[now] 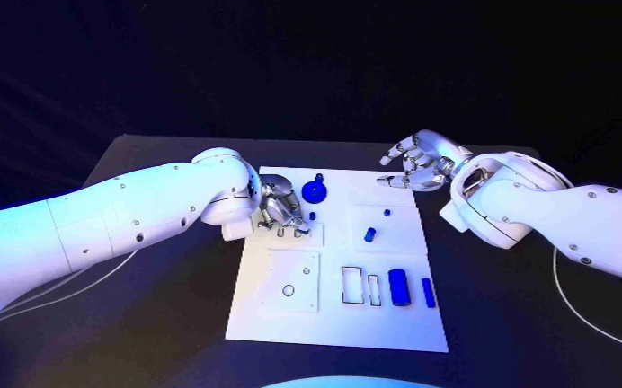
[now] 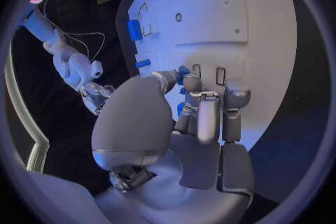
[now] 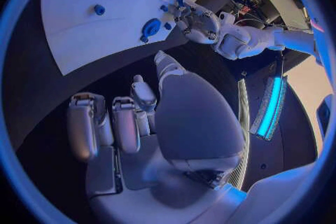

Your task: Assemble the parts on the task board

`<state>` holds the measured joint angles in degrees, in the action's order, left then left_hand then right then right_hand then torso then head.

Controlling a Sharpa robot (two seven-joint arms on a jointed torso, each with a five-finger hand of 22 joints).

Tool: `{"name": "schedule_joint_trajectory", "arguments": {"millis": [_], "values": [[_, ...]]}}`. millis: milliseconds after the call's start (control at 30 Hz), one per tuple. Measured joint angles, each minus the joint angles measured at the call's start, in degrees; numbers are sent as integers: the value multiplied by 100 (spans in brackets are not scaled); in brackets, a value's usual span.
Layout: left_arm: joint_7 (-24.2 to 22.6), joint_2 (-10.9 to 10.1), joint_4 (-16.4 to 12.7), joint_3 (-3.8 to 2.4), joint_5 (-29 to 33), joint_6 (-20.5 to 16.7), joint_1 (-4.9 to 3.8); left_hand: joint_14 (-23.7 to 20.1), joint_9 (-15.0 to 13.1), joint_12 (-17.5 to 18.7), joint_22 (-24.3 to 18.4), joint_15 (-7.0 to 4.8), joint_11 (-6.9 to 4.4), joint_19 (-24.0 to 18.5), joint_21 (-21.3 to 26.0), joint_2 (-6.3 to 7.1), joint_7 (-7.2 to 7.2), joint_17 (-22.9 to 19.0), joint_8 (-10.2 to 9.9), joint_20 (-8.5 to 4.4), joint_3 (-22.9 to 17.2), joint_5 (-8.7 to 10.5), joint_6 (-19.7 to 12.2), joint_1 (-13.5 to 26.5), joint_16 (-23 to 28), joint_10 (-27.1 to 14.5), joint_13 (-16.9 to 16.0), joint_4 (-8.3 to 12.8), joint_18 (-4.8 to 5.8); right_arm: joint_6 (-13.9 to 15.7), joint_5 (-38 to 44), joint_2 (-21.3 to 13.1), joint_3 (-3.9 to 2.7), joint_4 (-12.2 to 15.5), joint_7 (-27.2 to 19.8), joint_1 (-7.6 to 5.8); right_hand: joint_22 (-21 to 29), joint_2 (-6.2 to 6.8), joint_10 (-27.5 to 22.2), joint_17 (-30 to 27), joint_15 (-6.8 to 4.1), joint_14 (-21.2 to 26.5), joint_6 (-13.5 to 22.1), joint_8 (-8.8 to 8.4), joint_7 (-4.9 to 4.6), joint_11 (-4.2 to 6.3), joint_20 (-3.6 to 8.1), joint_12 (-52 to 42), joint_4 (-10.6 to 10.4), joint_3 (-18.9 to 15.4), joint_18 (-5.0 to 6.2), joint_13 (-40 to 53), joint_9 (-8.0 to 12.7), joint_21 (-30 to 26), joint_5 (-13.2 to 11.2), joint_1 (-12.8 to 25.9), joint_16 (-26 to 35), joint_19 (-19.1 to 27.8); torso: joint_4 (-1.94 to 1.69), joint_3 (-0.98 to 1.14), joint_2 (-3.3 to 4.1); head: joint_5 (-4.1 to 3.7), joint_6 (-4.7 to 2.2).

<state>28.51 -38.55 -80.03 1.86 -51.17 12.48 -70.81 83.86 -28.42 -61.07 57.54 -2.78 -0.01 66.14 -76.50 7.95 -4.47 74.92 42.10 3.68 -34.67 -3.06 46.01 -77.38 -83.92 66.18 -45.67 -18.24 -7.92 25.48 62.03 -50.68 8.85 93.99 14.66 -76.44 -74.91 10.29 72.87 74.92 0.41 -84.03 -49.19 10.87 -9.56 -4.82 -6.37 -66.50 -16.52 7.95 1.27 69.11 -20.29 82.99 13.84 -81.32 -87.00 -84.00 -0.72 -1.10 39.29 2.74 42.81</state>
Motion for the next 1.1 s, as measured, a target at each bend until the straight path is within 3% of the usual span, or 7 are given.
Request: {"name": "schedule_joint_trajectory", "arguments": {"millis": [467,533,567,600,800,867,1100], "values": [[13,-216,-150,-8,305,-127,-2,20,-1,34,39,-20,-10,44,-27,81,2,-1,50,-19,-219,8,1,233,-50,10,111,125,51,-75,2,14,9,-47,16,3,-2,-3,0,-1,0,0,0,21,0,0,0,0,0,0,0,-18,0,0,0,3,0,0,-25,13,-14,-8,-21],[18,-216,-159,-8,285,-136,-2,12,-1,-2,146,-71,-47,158,-83,124,3,-1,250,-30,-258,8,2,355,-106,114,61,87,90,-85,3,19,10,-50,18,3,-4,-3,0,-1,0,0,0,21,0,0,0,0,0,0,0,-18,0,0,0,3,0,0,-24,13,-14,-3,-10],[21,-216,-165,-8,266,-142,-2,19,-1,-29,203,-81,-63,213,-116,146,8,-1,273,-43,-335,8,8,412,-132,169,38,128,90,-89,3,20,11,-51,18,3,-4,-3,0,-1,0,0,0,21,0,0,0,0,0,0,0,-18,-1,0,0,3,0,0,-23,13,-14,-2,-4],[24,-215,-170,-8,231,-149,-2,18,-1,-66,279,-81,-73,276,-156,200,8,-1,273,-65,-634,17,8,493,-142,233,5,427,90,-94,3,21,12,-53,19,3,-4,-3,-4,-1,0,0,0,21,0,4,0,0,0,0,0,-18,0,0,0,3,0,0,-23,13,-14,1,-2],[48,-187,-185,-5,-63,-202,-2,19,-1,-155,459,-122,-139,407,-227,211,-4,-1,278,-113,-668,-14,23,688,-142,396,-103,400,89,-112,3,21,13,-54,21,5,-4,-3,-17,-1,0,0,0,21,0,17,0,0,0,0,0,-24,5,0,0,3,0,0,-23,15,-14,18,22],[60,-166,-184,-5,-182,-222,-2,15,-1,-236,496,-159,-174,460,-227,195,-3,-1,279,-132,-684,-26,61,798,-162,481,-179,384,178,-117,4,21,14,-54,21,6,-3,-3,-17,-1,0,0,0,21,0,17,0,0,0,0,0,-24,5,0,0,3,0,0,-23,16,-14,22,26],[93,-107,-176,0,-501,-250,-1,9,-2,-383,590,-194,-214,536,-262,187,10,-1,566,-167,-701,-28,74,978,-165,605,-360,369,178,-128,4,29,14,-54,21,6,-3,-3,-17,-2,0,0,0,21,0,17,0,0,0,0,0,-23,5,0,0,3,0,0,-17,15,-13,38,43]]}}
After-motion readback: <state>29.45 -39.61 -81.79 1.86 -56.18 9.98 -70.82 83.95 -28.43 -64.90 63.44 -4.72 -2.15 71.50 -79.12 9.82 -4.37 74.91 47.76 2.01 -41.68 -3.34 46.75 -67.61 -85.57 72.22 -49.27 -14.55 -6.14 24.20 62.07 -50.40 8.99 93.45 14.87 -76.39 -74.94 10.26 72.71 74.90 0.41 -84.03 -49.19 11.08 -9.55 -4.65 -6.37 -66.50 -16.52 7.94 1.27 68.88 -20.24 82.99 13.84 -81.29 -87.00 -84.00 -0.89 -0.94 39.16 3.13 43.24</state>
